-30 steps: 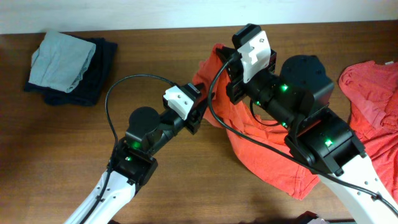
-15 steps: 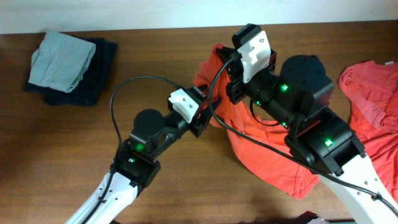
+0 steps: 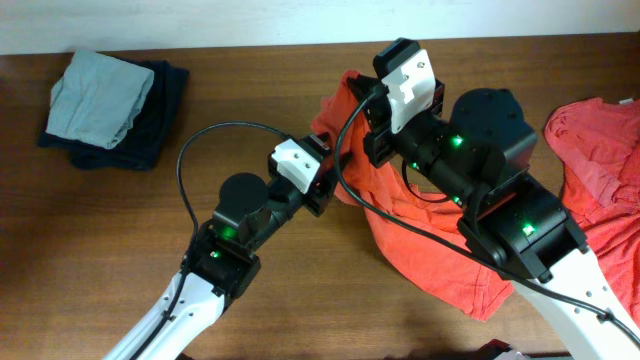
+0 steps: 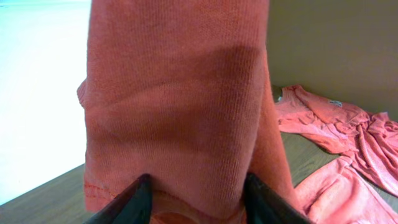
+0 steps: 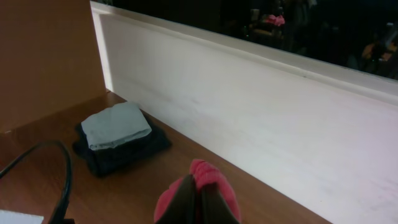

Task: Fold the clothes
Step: 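Grasp the raised shirt fabric with the left gripper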

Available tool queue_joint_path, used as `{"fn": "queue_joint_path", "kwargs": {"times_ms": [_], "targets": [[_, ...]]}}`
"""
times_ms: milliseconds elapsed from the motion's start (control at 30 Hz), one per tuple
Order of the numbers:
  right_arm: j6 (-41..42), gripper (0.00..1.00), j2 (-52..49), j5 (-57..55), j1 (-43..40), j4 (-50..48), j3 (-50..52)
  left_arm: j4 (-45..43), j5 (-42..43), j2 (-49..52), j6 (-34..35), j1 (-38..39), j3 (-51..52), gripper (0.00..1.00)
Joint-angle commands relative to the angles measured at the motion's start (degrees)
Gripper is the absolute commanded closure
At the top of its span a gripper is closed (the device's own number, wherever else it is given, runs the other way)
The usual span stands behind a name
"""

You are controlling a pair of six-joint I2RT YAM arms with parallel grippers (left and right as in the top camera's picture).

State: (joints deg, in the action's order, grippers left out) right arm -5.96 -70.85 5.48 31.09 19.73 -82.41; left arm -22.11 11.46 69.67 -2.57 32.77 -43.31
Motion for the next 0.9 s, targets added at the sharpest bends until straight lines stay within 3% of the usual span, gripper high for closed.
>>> {"fn": "queue_joint_path", "kwargs": {"times_ms": [0, 267, 667, 867], "targets": [[0.7, 0.96, 0.0, 0.3, 0.0, -0.4, -1.2, -0.7, -0.9, 0.1, -0.5, 0.2, -0.7, 0.66], [0.7, 0.96, 0.0, 0.3, 0.0, -0.2, -1.2, -1.1, -0.8, -2.0, -0.5, 0.2, -0.7, 0.85], [0.7, 0.96, -1.3, 0.3, 0.0, 0.4, -1.2, 8.5, -1.5, -11.2, -0.5, 0.2, -0.7, 0.99], [0.7, 0.96, -4.6, 0.4, 0.0, 0.0, -1.2, 10.9, -1.6, -17.3, -0.5, 0.2, -0.7, 0.99]]}}
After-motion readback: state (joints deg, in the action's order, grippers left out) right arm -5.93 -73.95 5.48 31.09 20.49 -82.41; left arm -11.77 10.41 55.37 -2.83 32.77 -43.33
